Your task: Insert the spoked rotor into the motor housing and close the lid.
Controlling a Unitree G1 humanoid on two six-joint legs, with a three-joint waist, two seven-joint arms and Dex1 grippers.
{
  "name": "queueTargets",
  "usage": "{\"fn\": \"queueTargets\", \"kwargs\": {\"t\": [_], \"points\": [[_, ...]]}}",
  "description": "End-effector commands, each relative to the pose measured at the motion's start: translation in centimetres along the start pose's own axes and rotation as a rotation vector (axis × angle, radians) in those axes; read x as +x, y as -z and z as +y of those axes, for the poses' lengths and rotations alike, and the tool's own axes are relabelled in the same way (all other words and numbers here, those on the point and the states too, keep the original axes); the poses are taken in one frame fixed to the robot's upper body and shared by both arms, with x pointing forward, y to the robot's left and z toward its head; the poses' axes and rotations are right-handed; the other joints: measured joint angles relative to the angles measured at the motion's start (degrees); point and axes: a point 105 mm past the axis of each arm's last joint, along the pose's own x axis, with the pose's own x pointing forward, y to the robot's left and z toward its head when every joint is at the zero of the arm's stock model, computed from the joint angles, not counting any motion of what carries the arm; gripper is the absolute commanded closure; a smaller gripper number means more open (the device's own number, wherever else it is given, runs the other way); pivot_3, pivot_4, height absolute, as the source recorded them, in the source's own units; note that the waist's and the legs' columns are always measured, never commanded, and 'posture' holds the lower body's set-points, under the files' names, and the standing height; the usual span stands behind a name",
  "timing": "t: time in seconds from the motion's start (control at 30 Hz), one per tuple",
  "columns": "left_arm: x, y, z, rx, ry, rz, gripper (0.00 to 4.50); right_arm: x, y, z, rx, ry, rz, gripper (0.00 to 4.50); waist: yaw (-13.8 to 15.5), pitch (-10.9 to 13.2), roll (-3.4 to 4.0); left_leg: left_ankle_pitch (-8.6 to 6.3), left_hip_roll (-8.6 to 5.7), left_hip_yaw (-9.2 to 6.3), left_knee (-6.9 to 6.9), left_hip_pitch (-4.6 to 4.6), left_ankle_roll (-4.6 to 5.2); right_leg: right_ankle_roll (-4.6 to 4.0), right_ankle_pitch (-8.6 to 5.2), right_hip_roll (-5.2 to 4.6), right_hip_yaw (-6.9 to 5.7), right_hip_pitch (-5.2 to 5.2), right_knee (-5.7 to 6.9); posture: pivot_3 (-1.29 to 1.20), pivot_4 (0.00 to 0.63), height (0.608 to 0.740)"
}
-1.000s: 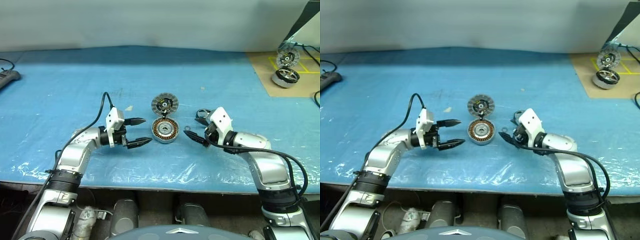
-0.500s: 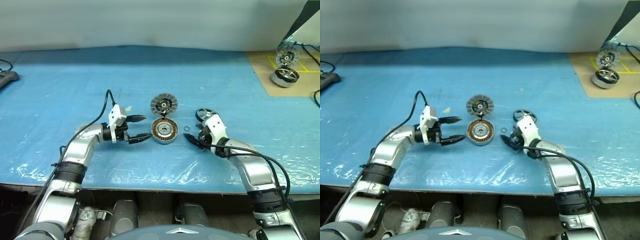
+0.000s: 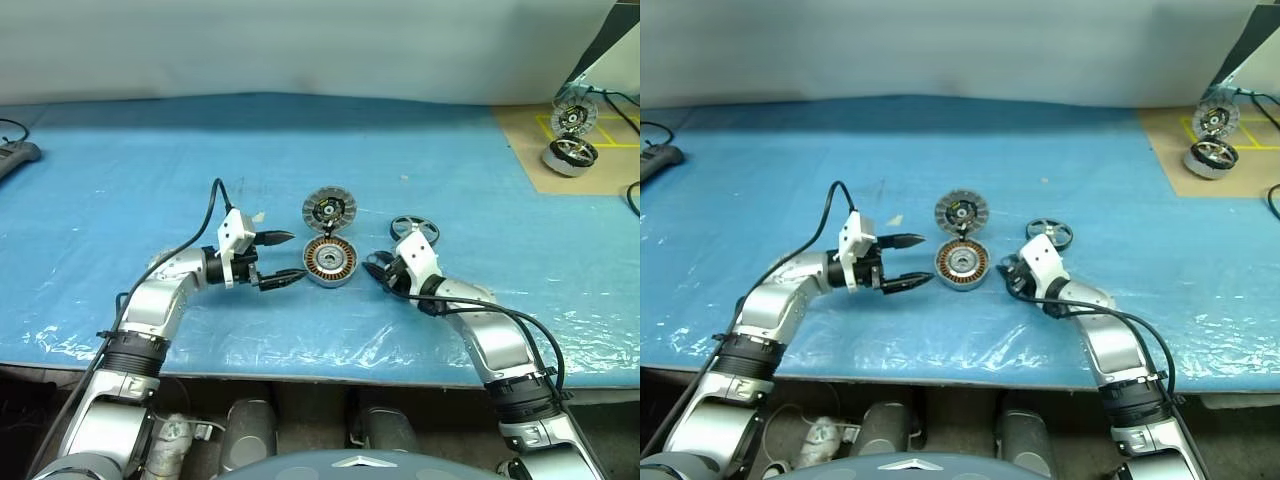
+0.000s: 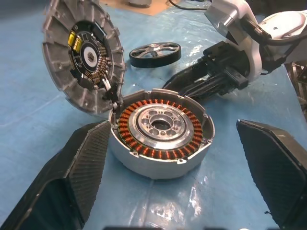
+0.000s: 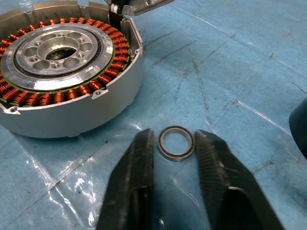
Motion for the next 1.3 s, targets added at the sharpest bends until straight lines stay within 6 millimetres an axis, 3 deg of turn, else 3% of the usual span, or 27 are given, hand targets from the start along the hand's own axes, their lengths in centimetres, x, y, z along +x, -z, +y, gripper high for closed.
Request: {"fn": "queueTargets", "kwargs": {"t": [0.03, 0.23, 0.5, 0.7, 1.03, 1.3], "points": [[0.0, -1.8, 0.2, 0.039, 0.006, -0.024, 0.0, -0.5, 1.1, -0.4, -0.003, 0.007, 0.044, 3.94, 0.0, 0.0, 0.0, 0.0, 0.0, 0.0, 0.0, 0.0, 0.0, 0.0, 0.0, 0.0, 0.0, 0.0, 0.0, 0.0, 0.15, 0.74], [0.3, -2.6, 0.2, 0.035, 0.011, -0.031, 0.0, -0.9, 0.2, -0.3, 0.006, -0.005, 0.019, 3.94, 0.1, 0.0, 0.0, 0.0, 0.0, 0.0, 0.0, 0.0, 0.01, 0.0, 0.0, 0.0, 0.0, 0.0, 0.0, 0.0, 0.15, 0.74], [0.2, -1.9, -1.3, 0.056, 0.057, -0.007, 0.0, -2.8, -5.0, 1.3, -0.037, -0.168, -0.086, 3.94, -0.1, 0.0, 0.0, 0.08, 0.0, 0.0, -0.02, -0.13, 0.14, 0.0, 0.0, 0.01, 0.0, -0.13, -0.02, 0.0, 0.15, 0.74], [0.3, -1.7, -1.0, 0.053, 0.043, 0.004, 0.0, -2.4, -7.4, 2.5, -0.049, -0.276, -0.121, 3.94, 0.0, 0.0, 0.01, 0.03, 0.01, -0.01, 0.02, -0.07, 0.05, 0.0, 0.0, 0.02, 0.0, -0.08, 0.05, 0.0, 0.15, 0.74], [0.1, -1.3, 0.1, 0.056, 0.005, 0.013, 0.0, 1.3, -7.2, 3.7, -0.104, -0.338, -0.088, 3.94, 0.0, 0.0, 0.01, 0.12, 0.01, -0.01, 0.03, -0.2, 0.04, -0.01, 0.0, 0.02, -0.01, -0.19, 0.05, 0.0, 0.15, 0.74], [-0.6, -0.8, 0.2, 0.063, 0.0, 0.025, 0.0, 1.8, -6.3, 4.1, -0.128, -0.375, -0.061, 3.94, 0.0, 0.0, 0.01, 0.19, 0.01, 0.0, 0.06, -0.21, -0.04, -0.01, 0.0, 0.02, -0.02, -0.19, 0.07, 0.0, 0.15, 0.74]]}}
